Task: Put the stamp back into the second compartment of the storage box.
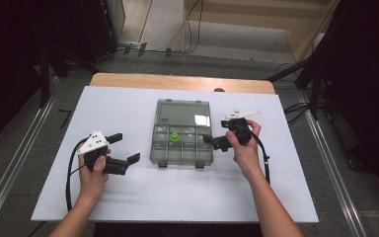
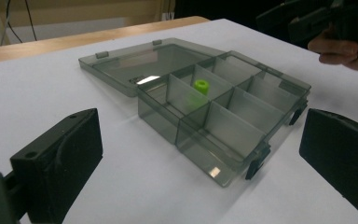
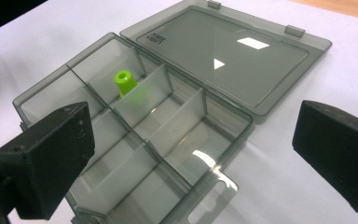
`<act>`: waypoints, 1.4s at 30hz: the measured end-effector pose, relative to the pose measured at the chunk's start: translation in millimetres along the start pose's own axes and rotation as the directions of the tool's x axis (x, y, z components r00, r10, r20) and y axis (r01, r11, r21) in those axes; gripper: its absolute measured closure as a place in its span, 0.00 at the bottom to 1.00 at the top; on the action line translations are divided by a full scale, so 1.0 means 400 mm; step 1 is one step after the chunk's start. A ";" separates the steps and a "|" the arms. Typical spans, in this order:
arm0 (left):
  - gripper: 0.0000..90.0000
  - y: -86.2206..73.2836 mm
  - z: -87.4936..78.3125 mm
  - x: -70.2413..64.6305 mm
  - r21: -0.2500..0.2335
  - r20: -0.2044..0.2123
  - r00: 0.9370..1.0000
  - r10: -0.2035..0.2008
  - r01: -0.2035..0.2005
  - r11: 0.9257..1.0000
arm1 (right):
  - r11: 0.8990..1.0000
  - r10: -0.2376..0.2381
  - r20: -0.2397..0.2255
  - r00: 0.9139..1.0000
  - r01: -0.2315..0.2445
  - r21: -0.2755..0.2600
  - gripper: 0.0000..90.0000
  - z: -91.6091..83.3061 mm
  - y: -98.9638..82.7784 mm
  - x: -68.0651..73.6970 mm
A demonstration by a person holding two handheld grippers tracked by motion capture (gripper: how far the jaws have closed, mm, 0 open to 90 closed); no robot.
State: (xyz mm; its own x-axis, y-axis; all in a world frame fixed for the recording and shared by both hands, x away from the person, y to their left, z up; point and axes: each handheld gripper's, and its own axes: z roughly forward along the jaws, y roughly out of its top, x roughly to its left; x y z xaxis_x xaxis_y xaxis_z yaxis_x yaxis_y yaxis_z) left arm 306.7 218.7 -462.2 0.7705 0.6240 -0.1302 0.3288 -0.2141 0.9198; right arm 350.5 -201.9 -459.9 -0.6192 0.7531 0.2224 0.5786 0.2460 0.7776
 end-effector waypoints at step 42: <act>0.00 0.105 0.156 0.018 0.009 0.049 0.999 -0.014 0.014 1.000 | 0.998 0.030 -0.011 0.999 -0.031 -0.054 0.00 0.018 0.053 -0.062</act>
State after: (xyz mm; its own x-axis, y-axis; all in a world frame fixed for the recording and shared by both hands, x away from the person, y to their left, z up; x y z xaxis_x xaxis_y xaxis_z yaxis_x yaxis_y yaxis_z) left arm 360.3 167.2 -447.5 0.7913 0.5898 -0.1613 0.3445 -0.2121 0.9145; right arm 381.9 -211.2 -453.3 -0.6069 0.7536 0.2524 0.5678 0.1889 0.8012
